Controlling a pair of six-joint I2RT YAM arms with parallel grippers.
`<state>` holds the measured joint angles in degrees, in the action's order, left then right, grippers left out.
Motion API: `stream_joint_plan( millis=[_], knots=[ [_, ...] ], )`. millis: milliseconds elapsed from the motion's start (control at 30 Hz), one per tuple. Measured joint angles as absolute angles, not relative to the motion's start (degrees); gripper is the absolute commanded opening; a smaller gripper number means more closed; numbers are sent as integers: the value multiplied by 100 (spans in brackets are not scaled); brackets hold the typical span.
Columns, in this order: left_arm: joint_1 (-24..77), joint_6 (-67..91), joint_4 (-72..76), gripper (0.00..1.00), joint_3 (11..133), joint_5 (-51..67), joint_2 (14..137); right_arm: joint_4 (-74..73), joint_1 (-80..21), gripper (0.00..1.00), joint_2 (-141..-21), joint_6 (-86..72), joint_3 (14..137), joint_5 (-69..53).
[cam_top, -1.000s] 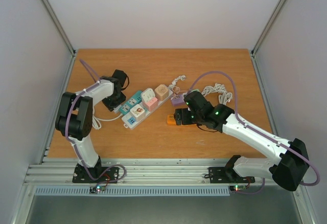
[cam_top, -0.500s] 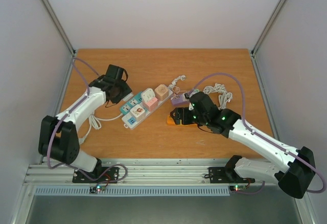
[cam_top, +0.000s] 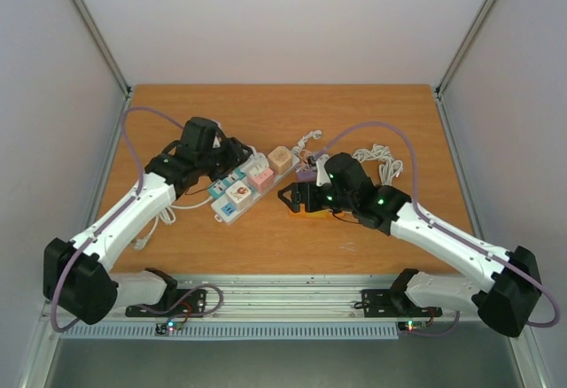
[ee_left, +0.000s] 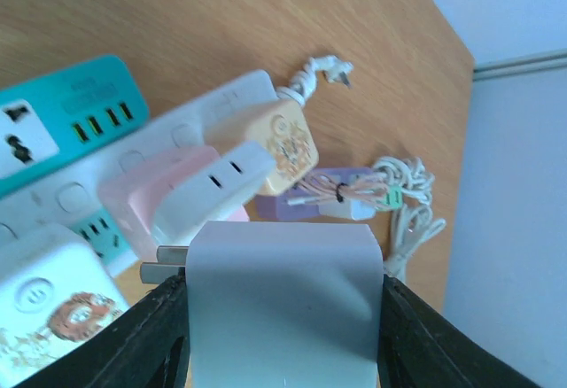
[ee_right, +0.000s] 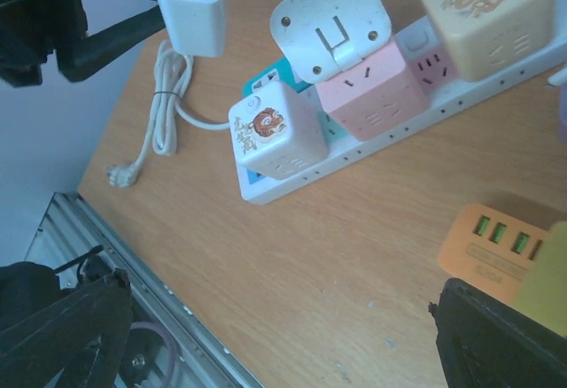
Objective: Insert the plug
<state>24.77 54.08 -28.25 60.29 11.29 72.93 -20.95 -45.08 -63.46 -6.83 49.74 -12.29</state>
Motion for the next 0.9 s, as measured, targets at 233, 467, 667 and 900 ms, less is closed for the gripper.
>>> stream_joint_plan(
  millis=[233, 467, 667, 900],
  knots=[
    [2808, 6132, -2670, 53, 5892, 1361, 7122, -1927, -4827, 86, -7231, -746, 5629, -1090],
    [3024, 6838, -2591, 53, 5527, 1431, 6919, -1306, -5019, 71, -7946, -749, 6018, -827],
    [3037, 7148, -2582, 54, 5384, 1459, 6648, -860, -5050, 52, -8416, -788, 6108, -683],
    [3037, 7314, -2580, 59, 5310, 1514, 6508, -475, -5065, 26, -8571, -893, 6154, -714]
  ],
)
